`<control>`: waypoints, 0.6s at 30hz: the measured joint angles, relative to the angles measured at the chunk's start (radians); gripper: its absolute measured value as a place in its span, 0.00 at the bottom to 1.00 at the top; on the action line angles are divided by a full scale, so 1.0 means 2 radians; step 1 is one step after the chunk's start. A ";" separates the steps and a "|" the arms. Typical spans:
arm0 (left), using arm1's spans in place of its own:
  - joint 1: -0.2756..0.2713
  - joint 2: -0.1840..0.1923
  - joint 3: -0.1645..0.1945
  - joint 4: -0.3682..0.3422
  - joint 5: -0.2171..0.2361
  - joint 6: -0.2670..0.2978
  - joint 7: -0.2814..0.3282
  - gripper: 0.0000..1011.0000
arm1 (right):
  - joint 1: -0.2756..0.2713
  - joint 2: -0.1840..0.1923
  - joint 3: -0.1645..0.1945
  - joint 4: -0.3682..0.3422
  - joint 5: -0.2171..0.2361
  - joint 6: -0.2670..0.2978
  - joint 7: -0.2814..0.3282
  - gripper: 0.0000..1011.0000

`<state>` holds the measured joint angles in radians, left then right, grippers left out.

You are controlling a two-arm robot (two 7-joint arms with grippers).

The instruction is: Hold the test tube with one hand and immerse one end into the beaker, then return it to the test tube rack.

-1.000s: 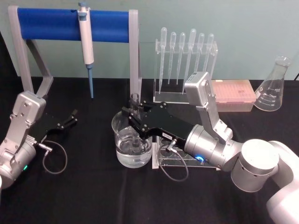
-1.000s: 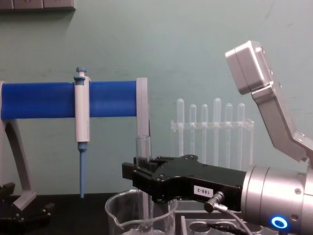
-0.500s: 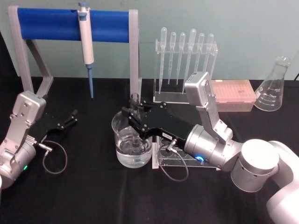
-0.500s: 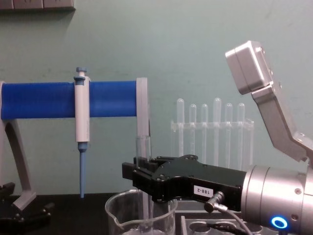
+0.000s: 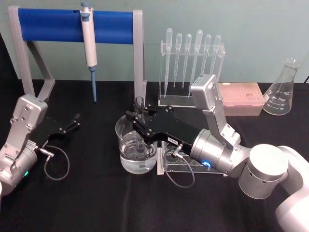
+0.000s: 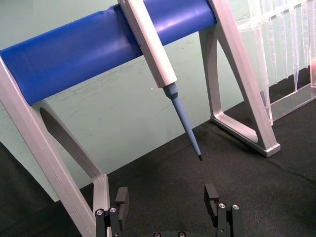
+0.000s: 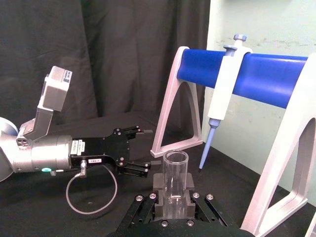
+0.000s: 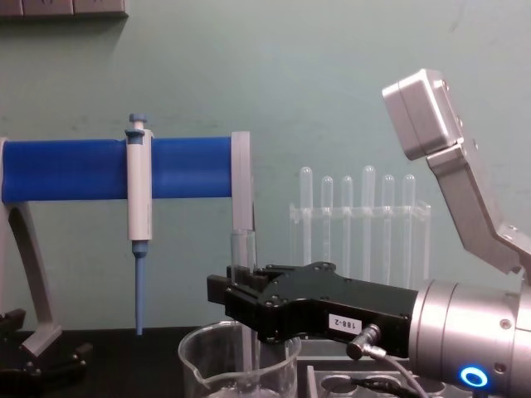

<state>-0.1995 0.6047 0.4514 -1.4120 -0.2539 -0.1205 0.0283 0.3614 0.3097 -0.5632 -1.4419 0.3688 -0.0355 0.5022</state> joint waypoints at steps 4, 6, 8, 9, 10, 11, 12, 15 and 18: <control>0.000 0.000 0.000 0.000 0.000 0.000 0.000 0.99 | 0.000 0.000 0.000 0.000 0.000 0.000 0.000 0.23; 0.000 0.000 0.000 0.000 0.000 0.000 0.000 0.99 | 0.000 0.000 0.000 0.000 0.000 0.000 0.000 0.23; 0.000 0.000 0.000 0.000 0.000 0.000 0.000 0.99 | 0.000 0.000 0.001 -0.004 0.000 0.002 0.000 0.23; 0.000 0.000 0.000 0.000 0.000 0.000 0.000 0.99 | 0.000 0.000 0.002 -0.008 -0.001 0.003 0.000 0.23; 0.000 0.000 0.000 0.000 0.000 0.000 0.000 0.99 | 0.000 0.001 0.004 -0.016 -0.001 0.006 0.000 0.23; 0.000 0.000 0.000 0.000 0.000 0.000 0.000 0.99 | 0.001 0.002 0.005 -0.021 -0.001 0.008 -0.001 0.23; 0.000 0.000 0.000 0.000 0.000 0.000 0.000 0.99 | 0.001 0.003 0.006 -0.026 -0.001 0.010 -0.001 0.23; 0.000 0.000 0.000 0.000 0.000 0.000 0.000 0.99 | 0.004 0.008 0.012 -0.051 0.000 0.020 -0.003 0.23; 0.000 0.000 0.000 0.000 0.000 0.000 0.000 0.99 | 0.008 0.014 0.019 -0.079 0.003 0.031 -0.006 0.23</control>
<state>-0.1995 0.6047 0.4514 -1.4120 -0.2539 -0.1206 0.0283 0.3768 0.3381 -0.5243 -1.6005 0.3742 0.0266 0.4897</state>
